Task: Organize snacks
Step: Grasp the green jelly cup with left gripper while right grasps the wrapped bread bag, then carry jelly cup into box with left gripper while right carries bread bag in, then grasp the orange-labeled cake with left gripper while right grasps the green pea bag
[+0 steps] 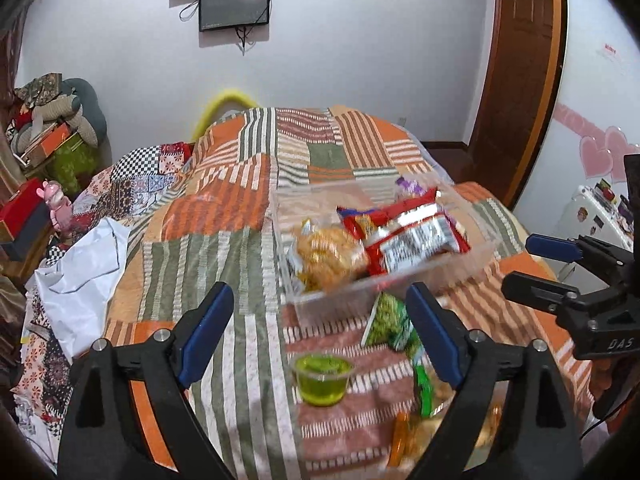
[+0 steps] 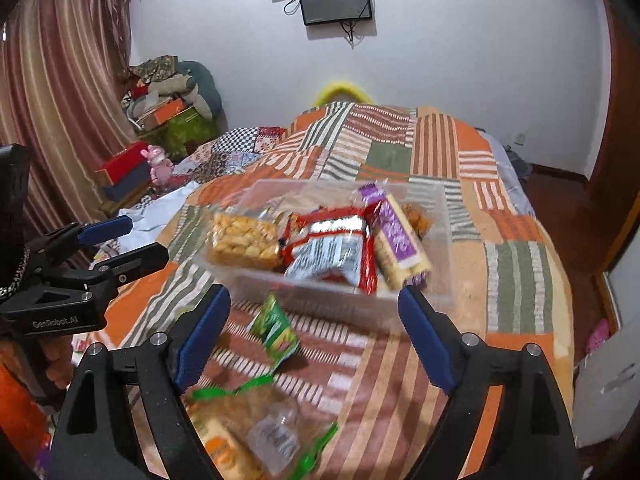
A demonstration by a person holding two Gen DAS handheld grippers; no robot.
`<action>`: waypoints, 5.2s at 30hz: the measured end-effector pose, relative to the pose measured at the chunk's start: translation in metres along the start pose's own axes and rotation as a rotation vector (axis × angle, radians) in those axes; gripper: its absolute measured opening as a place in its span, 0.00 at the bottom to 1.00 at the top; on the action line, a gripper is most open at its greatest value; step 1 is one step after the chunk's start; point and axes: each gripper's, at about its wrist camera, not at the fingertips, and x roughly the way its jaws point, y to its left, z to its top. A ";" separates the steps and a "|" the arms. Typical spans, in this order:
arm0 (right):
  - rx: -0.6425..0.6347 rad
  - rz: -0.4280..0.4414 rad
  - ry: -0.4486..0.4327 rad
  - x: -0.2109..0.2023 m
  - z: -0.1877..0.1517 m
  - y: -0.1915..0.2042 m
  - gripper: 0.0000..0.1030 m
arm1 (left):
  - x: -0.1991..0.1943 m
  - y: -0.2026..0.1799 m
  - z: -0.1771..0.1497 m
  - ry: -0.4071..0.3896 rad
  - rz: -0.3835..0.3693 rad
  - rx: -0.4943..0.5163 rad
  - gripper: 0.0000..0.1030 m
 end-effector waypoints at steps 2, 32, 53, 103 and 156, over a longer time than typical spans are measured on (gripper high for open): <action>0.004 0.027 0.023 -0.001 -0.008 0.001 0.82 | -0.001 0.001 -0.010 0.017 0.005 -0.001 0.86; 0.064 0.115 0.250 0.057 -0.068 0.004 0.81 | 0.073 0.007 -0.082 0.228 -0.006 -0.089 0.84; 0.046 0.139 0.183 0.032 -0.067 -0.007 0.60 | 0.069 -0.001 -0.074 0.204 -0.033 -0.065 0.44; 0.175 -0.133 -0.105 0.051 0.025 -0.070 0.59 | 0.117 -0.010 0.072 0.022 0.006 -0.055 0.44; 0.024 -0.120 0.016 -0.009 -0.042 -0.022 0.83 | 0.019 -0.092 -0.087 0.254 -0.187 0.091 0.94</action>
